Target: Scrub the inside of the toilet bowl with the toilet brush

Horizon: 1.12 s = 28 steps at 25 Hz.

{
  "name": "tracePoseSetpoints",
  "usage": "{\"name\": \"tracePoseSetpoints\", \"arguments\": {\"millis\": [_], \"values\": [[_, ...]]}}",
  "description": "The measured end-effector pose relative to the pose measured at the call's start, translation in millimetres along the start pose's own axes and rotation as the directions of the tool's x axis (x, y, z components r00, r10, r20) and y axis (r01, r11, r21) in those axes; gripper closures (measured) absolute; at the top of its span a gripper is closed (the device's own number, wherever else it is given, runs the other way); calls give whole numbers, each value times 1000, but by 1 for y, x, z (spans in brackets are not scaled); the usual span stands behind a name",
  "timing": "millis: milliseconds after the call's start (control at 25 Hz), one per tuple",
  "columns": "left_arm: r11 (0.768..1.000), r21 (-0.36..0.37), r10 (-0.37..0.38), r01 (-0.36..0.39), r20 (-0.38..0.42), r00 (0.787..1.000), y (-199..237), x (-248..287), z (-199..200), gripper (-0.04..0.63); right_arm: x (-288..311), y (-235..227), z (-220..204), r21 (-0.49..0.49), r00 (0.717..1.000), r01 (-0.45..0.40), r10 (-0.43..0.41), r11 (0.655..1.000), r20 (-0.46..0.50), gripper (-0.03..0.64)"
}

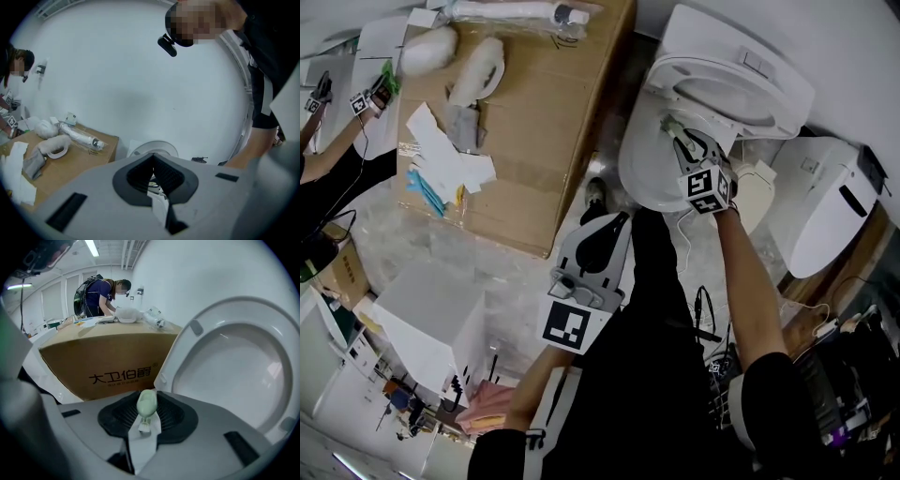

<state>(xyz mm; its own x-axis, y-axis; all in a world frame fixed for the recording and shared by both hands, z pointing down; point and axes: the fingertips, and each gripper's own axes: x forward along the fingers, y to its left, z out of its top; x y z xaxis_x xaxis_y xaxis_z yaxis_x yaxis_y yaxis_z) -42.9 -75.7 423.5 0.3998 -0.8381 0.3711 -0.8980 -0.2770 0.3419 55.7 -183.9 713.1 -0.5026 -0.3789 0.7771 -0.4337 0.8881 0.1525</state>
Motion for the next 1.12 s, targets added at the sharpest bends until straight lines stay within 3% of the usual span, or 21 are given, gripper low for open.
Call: {"name": "tracePoseSetpoints", "arguments": {"millis": [680,1120], "values": [[998,13,-56,56,-17,998,52,-44,-1,588,20,69,36,99,1000,11,-11,995,3,500],[989,51,-139,141,-41,989,56,-49,-2,588,-1,112,-7,255,997,61,-46,965,-66,500]]}}
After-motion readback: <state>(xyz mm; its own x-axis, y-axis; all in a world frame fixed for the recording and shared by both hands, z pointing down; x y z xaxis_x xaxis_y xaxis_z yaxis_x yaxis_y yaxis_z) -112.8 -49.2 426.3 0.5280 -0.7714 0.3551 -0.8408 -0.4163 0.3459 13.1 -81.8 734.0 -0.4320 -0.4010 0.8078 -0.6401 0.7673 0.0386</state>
